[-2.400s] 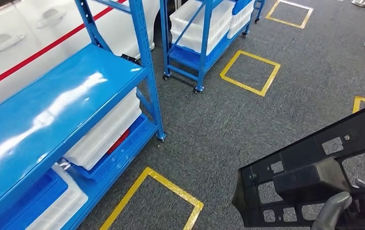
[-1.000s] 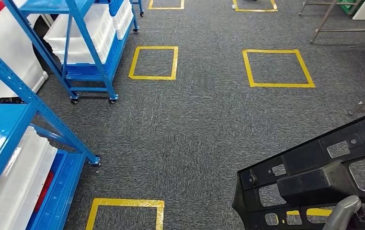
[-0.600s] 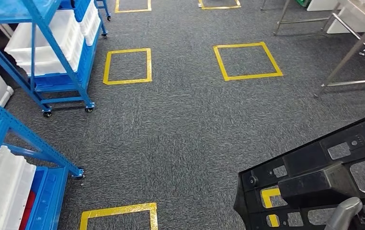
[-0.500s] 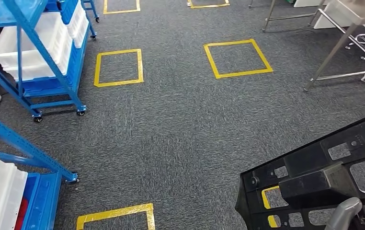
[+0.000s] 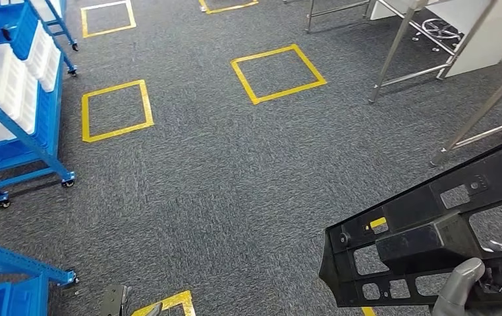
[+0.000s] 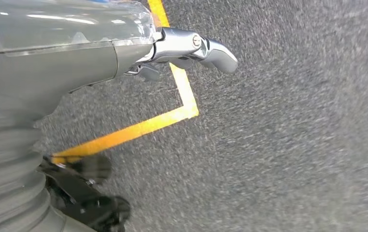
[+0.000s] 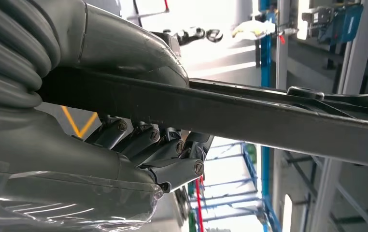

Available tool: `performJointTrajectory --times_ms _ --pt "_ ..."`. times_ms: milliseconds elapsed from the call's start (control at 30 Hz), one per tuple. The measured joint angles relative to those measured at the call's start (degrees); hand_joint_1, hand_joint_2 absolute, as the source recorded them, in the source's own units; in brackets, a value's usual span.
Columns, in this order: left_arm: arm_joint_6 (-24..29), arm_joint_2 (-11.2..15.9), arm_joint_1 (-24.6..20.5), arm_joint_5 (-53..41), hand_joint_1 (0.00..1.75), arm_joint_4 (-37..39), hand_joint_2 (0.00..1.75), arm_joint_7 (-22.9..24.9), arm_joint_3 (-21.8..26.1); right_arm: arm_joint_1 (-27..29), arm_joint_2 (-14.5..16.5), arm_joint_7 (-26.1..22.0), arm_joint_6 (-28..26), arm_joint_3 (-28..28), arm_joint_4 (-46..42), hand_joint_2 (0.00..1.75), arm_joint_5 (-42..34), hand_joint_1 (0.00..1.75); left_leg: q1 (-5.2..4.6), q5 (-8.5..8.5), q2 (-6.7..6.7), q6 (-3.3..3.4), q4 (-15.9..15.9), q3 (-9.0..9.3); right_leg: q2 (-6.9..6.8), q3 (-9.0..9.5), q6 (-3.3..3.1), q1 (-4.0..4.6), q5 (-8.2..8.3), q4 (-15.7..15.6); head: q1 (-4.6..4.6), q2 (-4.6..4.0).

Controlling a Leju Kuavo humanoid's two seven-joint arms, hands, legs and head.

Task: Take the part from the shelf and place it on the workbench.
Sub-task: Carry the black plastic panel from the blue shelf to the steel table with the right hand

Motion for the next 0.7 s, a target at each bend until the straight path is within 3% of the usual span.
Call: performJointTrajectory --times_ms 67,100,133,200,233,300,367,433,467,500,567,633,700 --pt "1.1 0.4 0.1 0.8 0.0 0.0 1.75 1.4 -0.3 -0.2 -0.2 0.2 -0.7 0.5 0.4 1.75 1.1 1.75 -0.22 4.09 -2.35 0.86 -8.0 3.13 1.63 0.0 0.21 0.06 0.13 0.1 0.03 0.0" --pt "1.5 0.7 0.2 1.2 0.0 0.0 1.75 2.1 -0.3 -0.3 -0.3 0.3 -1.1 0.7 0.6 1.75 1.6 1.75 -0.34 5.15 -3.49 1.1 -11.0 4.28 2.37 -0.12 0.44 -0.03 0.25 0.1 0.02 0.0" --pt "1.8 0.9 0.4 1.5 0.0 0.1 1.75 2.8 -0.3 -0.3 -0.4 0.3 -1.4 1.0 0.7 1.75 2.1 1.75 -0.47 5.42 -4.24 1.24 -12.5 4.83 3.0 -0.29 0.74 -0.18 0.38 0.1 0.02 -0.01" --pt "2.5 1.3 0.7 1.9 0.0 0.3 1.75 4.1 -0.3 -0.3 -0.6 0.5 -2.0 1.5 0.9 1.75 2.9 1.75 -0.61 5.53 -3.63 1.36 -13.2 5.11 4.25 -0.6 1.54 -0.42 0.75 -0.1 -0.01 0.0" --pt "2.8 1.5 0.7 2.2 0.0 0.4 1.75 4.7 -0.3 -0.3 -0.7 0.7 -2.3 1.7 1.0 1.75 3.3 1.75 -0.54 5.86 -2.95 1.51 -13.7 5.34 3.86 -0.76 1.83 -0.4 0.68 0.0 0.03 0.0" --pt "3.1 2.0 1.2 2.9 0.0 1.0 1.75 5.3 -0.2 -0.4 -1.1 1.0 -3.0 2.1 1.0 1.75 3.9 1.75 -0.26 6.59 -1.45 1.9 -14.9 5.78 0.88 -2.0 2.24 -0.11 -1.19 2.6 0.23 0.0" --pt "3.1 2.6 2.1 3.5 0.0 1.7 1.75 5.5 -0.1 -0.6 -1.5 1.3 -3.7 2.4 1.1 1.75 4.2 1.75 -0.3 6.79 0.2 2.13 -15.2 5.82 -2.4 -4.95 2.54 -0.15 -4.98 9.0 0.4 0.01" --pt "3.0 3.2 3.0 3.7 0.0 2.3 1.75 5.4 0.1 -0.6 -1.9 1.5 -4.1 2.7 1.3 1.75 4.4 1.75 -0.35 6.65 1.98 2.09 -15.2 5.75 -3.26 -7.37 2.99 -0.49 -6.9 14.3 0.4 0.01" --pt "2.9 3.4 3.2 3.8 0.0 2.5 1.75 5.2 0.2 -0.5 -2.1 1.5 -4.2 2.8 1.4 1.75 4.4 1.75 -0.31 6.52 2.81 1.99 -15.1 5.76 -3.53 -7.19 3.22 -0.69 -6.31 14.3 0.4 0.01" --pt "2.7 3.5 3.3 3.8 0.0 2.7 1.75 5.0 0.3 -0.5 -2.3 1.5 -4.3 2.9 1.4 1.75 4.4 1.75 -0.24 6.35 3.55 1.81 -15.0 5.83 -3.97 -5.84 3.4 -0.85 -4.81 12.0 0.4 0.01" --pt "2.5 3.9 3.3 4.0 0.0 3.0 1.75 4.5 0.4 -0.6 -2.7 1.6 -4.3 3.0 1.5 1.75 4.4 1.75 -0.25 5.81 4.74 1.22 -14.6 6.05 -6.44 -1.5 3.39 -0.86 -1.73 4.4 0.42 0.0" --pt "2.4 4.3 3.2 4.0 0.0 3.1 1.75 3.8 0.5 -0.7 -2.9 1.6 -4.5 3.2 1.5 1.75 4.4 1.75 -0.47 5.23 5.74 0.48 -14.1 6.31 -8.27 0.72 2.66 -0.53 -0.82 0.3 0.36 -0.01" --pt "2.1 4.5 3.0 3.8 0.0 3.1 1.75 3.0 0.6 -0.7 -3.2 1.6 -4.6 3.5 1.6 1.75 4.3 1.75 -0.56 4.92 6.89 -0.19 -14.0 6.67 -7.51 0.6 1.79 -0.29 -0.96 0.0 0.33 -0.01"
